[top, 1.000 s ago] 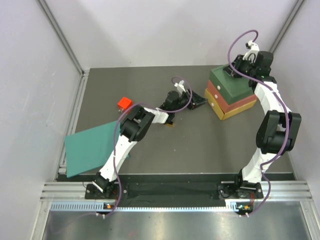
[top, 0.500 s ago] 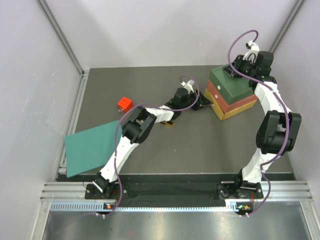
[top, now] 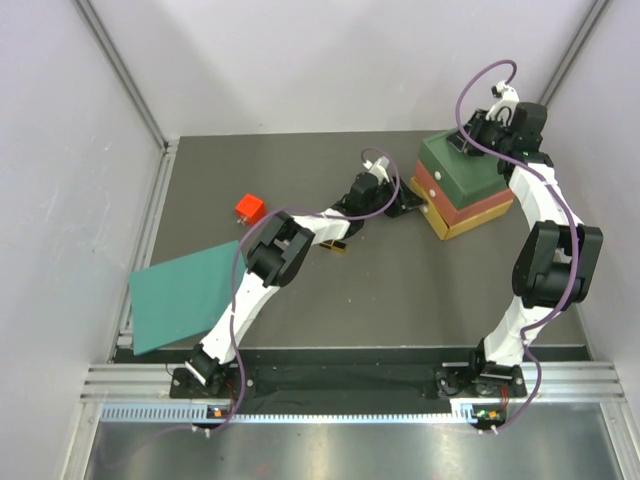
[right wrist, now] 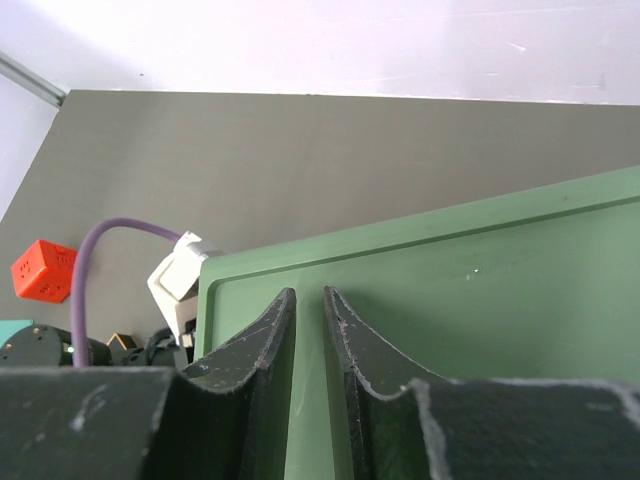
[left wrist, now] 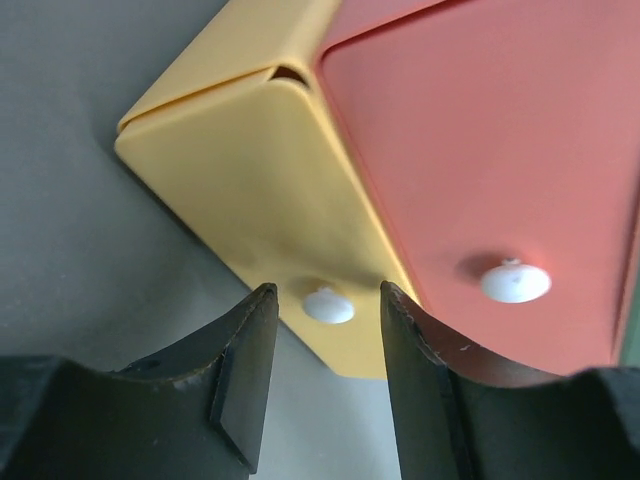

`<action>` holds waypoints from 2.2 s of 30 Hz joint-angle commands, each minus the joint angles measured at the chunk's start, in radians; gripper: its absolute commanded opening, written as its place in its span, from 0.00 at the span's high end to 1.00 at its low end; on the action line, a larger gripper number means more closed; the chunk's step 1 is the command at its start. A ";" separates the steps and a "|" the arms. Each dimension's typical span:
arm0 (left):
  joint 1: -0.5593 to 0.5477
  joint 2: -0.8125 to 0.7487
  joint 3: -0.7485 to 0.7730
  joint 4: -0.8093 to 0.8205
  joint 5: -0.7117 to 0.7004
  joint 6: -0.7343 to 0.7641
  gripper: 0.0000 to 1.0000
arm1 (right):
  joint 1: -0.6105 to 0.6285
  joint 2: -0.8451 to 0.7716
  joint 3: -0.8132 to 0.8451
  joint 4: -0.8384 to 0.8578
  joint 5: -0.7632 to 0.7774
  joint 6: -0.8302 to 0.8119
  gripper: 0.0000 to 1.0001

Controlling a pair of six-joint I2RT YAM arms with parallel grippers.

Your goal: Organize the makeup

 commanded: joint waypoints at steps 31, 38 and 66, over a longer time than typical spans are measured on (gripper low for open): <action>-0.010 0.086 0.069 0.212 0.093 -0.088 0.98 | -0.010 0.110 -0.128 -0.394 0.066 -0.026 0.80; 0.016 -0.007 -0.068 0.244 0.118 -0.043 1.00 | -0.010 0.102 -0.134 -0.388 0.065 -0.027 0.80; 0.064 -0.316 -0.468 0.166 0.104 0.147 0.35 | -0.010 0.116 -0.131 -0.385 0.057 -0.023 0.80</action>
